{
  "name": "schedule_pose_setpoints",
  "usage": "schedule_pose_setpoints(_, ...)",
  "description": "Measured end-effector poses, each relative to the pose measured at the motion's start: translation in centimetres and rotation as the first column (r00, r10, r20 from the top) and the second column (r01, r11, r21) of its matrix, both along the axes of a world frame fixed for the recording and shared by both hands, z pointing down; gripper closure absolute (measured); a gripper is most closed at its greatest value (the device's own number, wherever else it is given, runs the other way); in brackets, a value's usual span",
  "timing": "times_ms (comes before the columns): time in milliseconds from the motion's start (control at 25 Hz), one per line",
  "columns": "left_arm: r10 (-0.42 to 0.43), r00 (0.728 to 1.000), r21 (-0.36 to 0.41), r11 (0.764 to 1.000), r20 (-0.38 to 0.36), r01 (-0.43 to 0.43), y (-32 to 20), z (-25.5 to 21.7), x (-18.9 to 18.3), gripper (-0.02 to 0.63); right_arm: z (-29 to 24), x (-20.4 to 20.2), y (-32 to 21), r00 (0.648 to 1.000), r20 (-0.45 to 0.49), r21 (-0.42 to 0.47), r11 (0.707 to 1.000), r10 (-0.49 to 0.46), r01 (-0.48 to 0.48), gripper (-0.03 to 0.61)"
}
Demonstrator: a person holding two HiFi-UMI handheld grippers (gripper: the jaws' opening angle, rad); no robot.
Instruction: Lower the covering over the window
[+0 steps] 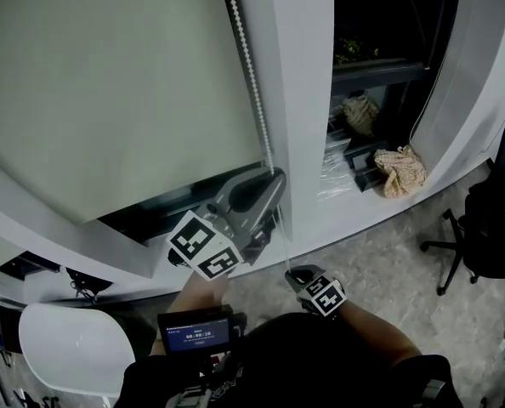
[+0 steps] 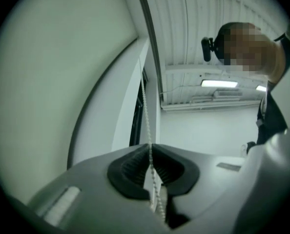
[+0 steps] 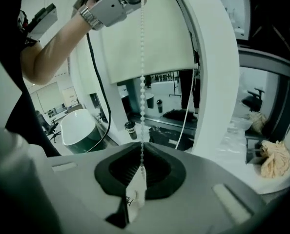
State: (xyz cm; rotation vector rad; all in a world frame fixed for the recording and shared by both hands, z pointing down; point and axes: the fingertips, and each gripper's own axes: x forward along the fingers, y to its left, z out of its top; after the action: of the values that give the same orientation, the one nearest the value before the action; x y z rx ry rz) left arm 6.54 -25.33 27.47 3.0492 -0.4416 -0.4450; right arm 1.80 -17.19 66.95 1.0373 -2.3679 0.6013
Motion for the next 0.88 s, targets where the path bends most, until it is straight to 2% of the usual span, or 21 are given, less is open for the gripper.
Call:
schedule_pose_setpoints(80,-0.020,0.999,-0.013,1.000,0.029,0.021,-0.2,1.1,0.5,0.603,1.2,1.0,0.4,1.000,0.000,-0.041,0.999,0.028,-0.028,0.565)
schedule_pose_setpoints(240,-0.029,0.999,-0.179,0.983,0.034,0.035,-1.9,5.5,-0.2,0.604,3.4,4.5,0.7,0.990,-0.011,-0.127,0.982,0.138,-0.138,0.554)
schedule_pose_setpoints(320,-0.041,0.994,-0.247,0.967,0.102,0.065,-2.7,10.3,-0.7,0.604,3.3,6.6,0.5,0.971,0.043,-0.135,0.965,0.233,-0.226,0.481)
schedule_pose_setpoints(360,-0.039,0.988,-0.283,0.956,0.148,0.080,-2.9,13.2,-0.7,0.604,2.5,7.7,-0.1,0.951,0.099,-0.124,0.952,0.293,-0.280,0.450)
schedule_pose_setpoints(440,-0.010,0.971,-0.374,0.922,0.237,0.101,-2.5,19.1,-0.5,0.604,-1.5,10.2,-1.9,0.896,0.223,-0.047,0.922,0.385,-0.385,0.445)
schedule_pose_setpoints(520,0.037,0.955,-0.455,0.884,0.293,0.105,-1.4,23.9,0.3,0.604,-7.9,12.3,-4.0,0.839,0.350,0.066,0.883,0.416,-0.465,0.433)
schedule_pose_setpoints(600,0.082,0.940,-0.493,0.864,0.332,0.099,0.0,27.1,1.4,0.604,-15.5,13.0,-5.8,0.802,0.472,0.184,0.848,0.367,-0.496,0.428)
schedule_pose_setpoints(640,0.104,0.930,-0.503,0.859,0.352,0.094,0.9,28.4,1.9,0.604,-19.3,12.8,-6.5,0.798,0.513,0.247,0.835,0.318,-0.492,0.429)
schedule_pose_setpoints(760,0.163,0.903,-0.536,0.840,0.398,0.084,3.2,31.8,2.7,0.603,-29.0,10.8,-7.5,0.816,0.555,0.418,0.795,0.159,-0.439,0.419)
schedule_pose_setpoints(880,0.204,0.883,-0.587,0.804,0.423,0.095,4.6,34.7,2.6,0.604,-35.0,8.3,-8.4,0.837,0.545,0.513,0.772,0.044,-0.374,0.412)
